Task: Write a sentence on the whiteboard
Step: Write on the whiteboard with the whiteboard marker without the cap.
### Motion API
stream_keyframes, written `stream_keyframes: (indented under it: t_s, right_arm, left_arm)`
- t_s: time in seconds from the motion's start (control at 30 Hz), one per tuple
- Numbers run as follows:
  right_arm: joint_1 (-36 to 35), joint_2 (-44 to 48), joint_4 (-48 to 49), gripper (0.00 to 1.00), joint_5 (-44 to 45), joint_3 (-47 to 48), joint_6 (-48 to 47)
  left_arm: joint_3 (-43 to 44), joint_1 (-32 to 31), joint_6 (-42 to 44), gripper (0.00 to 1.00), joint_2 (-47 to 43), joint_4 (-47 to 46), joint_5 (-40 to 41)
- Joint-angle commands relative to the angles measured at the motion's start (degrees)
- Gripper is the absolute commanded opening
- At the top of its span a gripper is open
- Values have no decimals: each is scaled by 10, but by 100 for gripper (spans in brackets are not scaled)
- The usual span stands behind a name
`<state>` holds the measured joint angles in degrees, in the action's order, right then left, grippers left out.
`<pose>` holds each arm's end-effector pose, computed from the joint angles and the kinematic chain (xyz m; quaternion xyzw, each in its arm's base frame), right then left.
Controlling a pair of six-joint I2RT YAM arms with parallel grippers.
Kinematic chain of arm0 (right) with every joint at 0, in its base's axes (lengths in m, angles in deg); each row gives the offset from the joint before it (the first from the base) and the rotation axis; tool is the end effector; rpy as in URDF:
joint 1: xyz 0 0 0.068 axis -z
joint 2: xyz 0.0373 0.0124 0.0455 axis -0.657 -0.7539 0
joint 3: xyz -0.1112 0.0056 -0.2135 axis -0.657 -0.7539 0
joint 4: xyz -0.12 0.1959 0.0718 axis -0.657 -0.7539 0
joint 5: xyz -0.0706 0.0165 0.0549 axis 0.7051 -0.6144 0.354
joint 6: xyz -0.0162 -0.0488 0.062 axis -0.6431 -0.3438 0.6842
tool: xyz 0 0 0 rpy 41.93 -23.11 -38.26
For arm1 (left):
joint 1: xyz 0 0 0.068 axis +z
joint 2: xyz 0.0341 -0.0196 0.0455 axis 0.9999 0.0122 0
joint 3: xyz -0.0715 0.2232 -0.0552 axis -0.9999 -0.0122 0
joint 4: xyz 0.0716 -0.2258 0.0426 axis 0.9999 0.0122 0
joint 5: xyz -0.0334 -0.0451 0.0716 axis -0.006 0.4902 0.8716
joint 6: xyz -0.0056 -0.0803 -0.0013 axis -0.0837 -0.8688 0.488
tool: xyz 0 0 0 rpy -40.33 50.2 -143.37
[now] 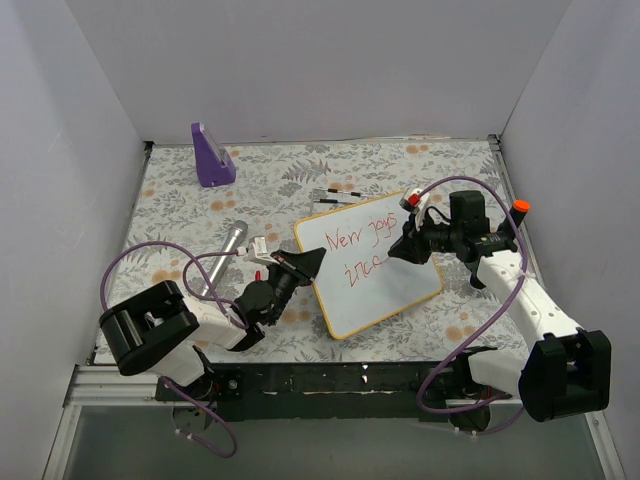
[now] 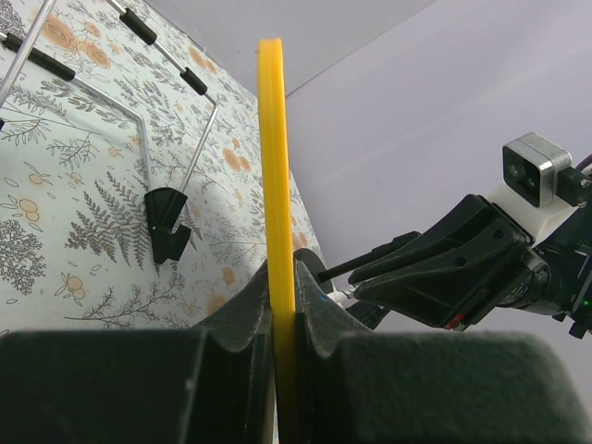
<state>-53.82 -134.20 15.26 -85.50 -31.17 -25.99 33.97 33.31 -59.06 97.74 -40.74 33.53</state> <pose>0.2383 0.1021 0.2314 -0.4026 0.7561 0.2929 0.4247 0.1773 -0.2042 0.1734 -0.3644 0.5644 -0.6452 0.3638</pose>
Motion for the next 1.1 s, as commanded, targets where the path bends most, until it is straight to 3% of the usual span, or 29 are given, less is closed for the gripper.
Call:
stream_keyframes:
  t_s: [0.0, 0.6, 1.07]
  right_arm:
    - [4, -10, 19, 1, -14, 21, 6]
    - [3, -28, 42, 1, -25, 45, 28]
    - [39, 19, 37, 1, -66, 29, -4]
  left_arm:
    - [6, -4, 25, 0, -10, -117, -12]
    - [-2, -4, 24, 0, -15, -120, -10]
    - [-6, -3, 28, 0, -12, -128, -14]
